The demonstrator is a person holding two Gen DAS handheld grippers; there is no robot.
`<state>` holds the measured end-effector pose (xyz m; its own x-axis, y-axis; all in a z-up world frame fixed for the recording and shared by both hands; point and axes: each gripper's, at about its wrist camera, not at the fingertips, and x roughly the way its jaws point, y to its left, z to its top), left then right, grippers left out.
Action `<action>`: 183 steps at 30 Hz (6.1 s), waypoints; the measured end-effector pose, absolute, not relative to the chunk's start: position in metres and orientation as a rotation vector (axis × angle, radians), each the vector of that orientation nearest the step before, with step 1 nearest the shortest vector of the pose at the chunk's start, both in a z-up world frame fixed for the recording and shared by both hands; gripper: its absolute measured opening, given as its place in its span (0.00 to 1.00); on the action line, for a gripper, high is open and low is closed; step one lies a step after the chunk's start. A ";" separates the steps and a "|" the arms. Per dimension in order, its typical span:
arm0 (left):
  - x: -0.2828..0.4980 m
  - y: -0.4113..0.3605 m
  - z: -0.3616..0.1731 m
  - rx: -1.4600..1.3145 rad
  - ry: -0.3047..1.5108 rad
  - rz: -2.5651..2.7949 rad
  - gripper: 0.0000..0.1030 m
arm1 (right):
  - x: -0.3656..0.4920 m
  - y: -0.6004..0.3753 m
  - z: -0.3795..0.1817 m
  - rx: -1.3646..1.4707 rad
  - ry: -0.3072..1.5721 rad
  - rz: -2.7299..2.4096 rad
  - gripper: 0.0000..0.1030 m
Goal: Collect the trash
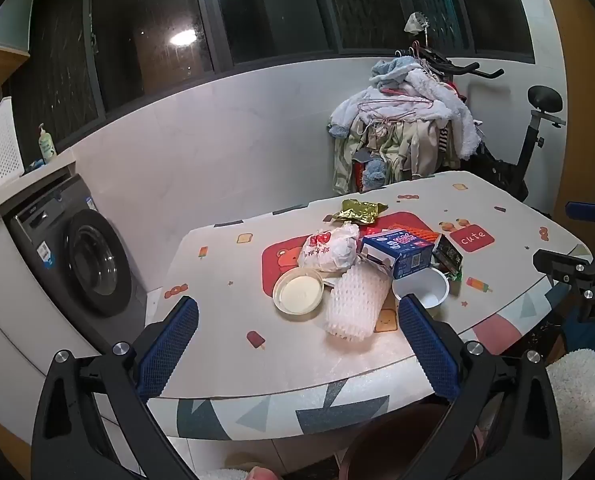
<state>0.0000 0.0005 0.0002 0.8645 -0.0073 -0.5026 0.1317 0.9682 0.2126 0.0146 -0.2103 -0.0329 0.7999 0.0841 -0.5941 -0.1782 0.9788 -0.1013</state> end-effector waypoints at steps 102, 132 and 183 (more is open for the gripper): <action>0.024 0.027 -0.042 0.148 0.618 -0.106 0.95 | 0.027 -0.224 -0.088 -0.052 0.690 0.154 0.95; 0.084 0.072 -0.105 0.007 0.744 -0.111 0.95 | 0.234 -0.163 -0.142 0.123 0.822 0.304 0.94; 0.036 0.002 -0.139 0.077 0.892 -0.549 0.34 | 0.006 -0.244 -0.141 0.143 0.609 0.166 0.79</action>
